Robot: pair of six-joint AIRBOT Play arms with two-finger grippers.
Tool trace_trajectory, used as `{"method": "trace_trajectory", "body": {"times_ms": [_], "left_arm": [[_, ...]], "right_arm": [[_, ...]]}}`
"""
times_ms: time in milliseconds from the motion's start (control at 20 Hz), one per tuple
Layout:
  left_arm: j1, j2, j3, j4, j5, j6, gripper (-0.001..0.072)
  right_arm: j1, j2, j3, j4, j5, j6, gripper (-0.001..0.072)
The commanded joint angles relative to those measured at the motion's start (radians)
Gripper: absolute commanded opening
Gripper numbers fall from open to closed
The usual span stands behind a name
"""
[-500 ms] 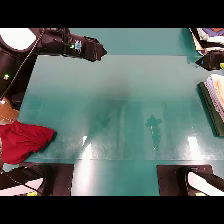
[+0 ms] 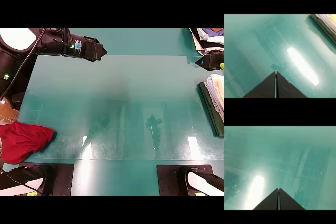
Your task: Fold the shirts.
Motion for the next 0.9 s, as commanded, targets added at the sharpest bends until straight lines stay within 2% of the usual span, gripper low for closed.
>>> {"method": "trace_trajectory", "body": {"times_ms": [0,150,250,400,450,550,650,700,750,800,850], "left_arm": [[0.000,-0.001,0.000,0.000,0.002,0.000,0.0031],[0.005,0.002,0.002,0.001,0.077,0.000,0.0031],[0.045,0.034,0.001,0.031,-0.055,-0.002,0.0030],[0.137,0.129,-0.008,0.245,-0.411,-0.010,0.0030],[0.158,0.174,-0.036,0.338,-0.485,-0.014,0.0030],[0.206,0.293,-0.156,0.551,-0.528,-0.054,0.0031],[0.255,0.385,-0.298,0.689,-0.554,-0.106,0.0033],[0.281,0.420,-0.378,0.713,-0.580,-0.116,0.0182],[0.302,0.441,-0.460,0.714,-0.592,-0.142,0.0516],[0.316,0.454,-0.534,0.719,-0.595,-0.177,0.0662],[0.327,0.454,-0.609,0.720,-0.600,-0.193,0.0660]], "right_arm": [[0.002,0.000,0.001,0.000,0.009,0.001,0.0019],[0.002,0.000,0.001,0.000,0.030,0.001,0.0019],[0.001,0.000,0.001,0.000,0.034,0.001,0.0019],[0.001,0.000,0.001,0.000,0.034,0.001,0.0019],[0.001,0.000,0.001,0.000,0.034,0.001,0.0019],[0.001,0.000,0.001,0.000,0.033,0.001,0.0019],[0.001,0.000,0.001,0.000,0.033,0.001,0.0019],[0.001,0.000,0.001,0.000,0.034,0.001,0.0019],[0.001,0.000,0.001,0.000,0.034,0.001,0.0019],[0.001,0.000,0.001,0.000,0.033,0.001,0.0019],[0.001,0.000,-0.001,0.000,0.031,0.001,0.0019]]}}
